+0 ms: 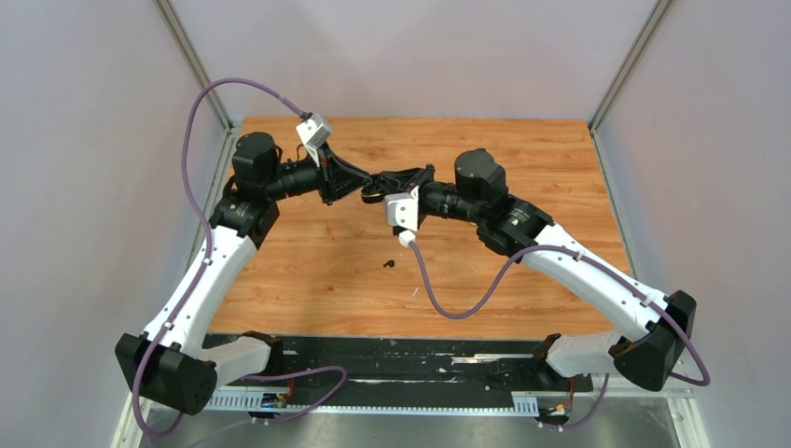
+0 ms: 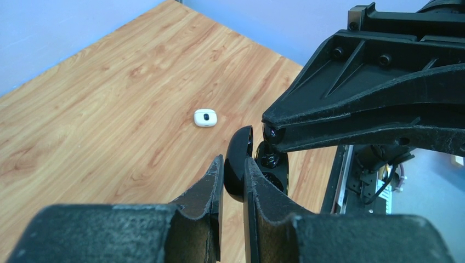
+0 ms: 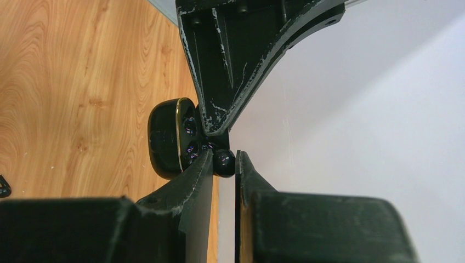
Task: Insert the wireless bluetooth earbuds into the charging case
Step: Place the earbud in the charging case.
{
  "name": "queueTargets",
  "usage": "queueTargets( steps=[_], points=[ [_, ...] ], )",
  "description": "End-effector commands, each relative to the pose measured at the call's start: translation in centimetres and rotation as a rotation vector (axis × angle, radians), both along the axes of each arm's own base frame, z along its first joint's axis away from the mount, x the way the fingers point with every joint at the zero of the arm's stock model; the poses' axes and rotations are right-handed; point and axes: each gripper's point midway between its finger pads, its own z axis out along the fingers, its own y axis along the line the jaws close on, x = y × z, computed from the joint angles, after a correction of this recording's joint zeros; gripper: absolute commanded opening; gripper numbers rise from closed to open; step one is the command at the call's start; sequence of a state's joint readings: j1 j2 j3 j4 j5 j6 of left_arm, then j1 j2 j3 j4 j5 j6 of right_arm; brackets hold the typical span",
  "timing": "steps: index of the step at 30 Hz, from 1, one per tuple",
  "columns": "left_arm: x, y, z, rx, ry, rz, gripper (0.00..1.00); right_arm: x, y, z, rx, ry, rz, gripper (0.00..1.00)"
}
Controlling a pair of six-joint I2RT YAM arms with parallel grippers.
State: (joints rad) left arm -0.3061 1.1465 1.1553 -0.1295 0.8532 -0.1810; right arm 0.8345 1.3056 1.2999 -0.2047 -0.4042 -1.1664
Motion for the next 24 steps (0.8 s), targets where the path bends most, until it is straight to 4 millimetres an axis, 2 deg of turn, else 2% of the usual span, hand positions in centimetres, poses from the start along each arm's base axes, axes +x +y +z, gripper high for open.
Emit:
queueTargets(
  steps=[1,6,16,24],
  points=[
    [-0.1,-0.2,3.3,-0.041,-0.105,-0.017,0.00,-1.0,-0.4,0.0,-0.025,0.005,0.036,0.00],
    [-0.6,-0.4,3.2,-0.041,-0.104,-0.041,0.00,-1.4,-0.4,-0.8,-0.066,-0.034,0.070,0.00],
    [-0.5,-0.6,1.8,-0.040,-0.029,-0.047,0.00,-0.8,-0.6,-0.5,-0.127,-0.198,0.076,0.00],
    [-0.7,-0.6,1.8,-0.042,-0.025,-0.058,0.00,-0.9,-0.8,-1.3,-0.164,-0.250,0.093,0.00]
  ],
)
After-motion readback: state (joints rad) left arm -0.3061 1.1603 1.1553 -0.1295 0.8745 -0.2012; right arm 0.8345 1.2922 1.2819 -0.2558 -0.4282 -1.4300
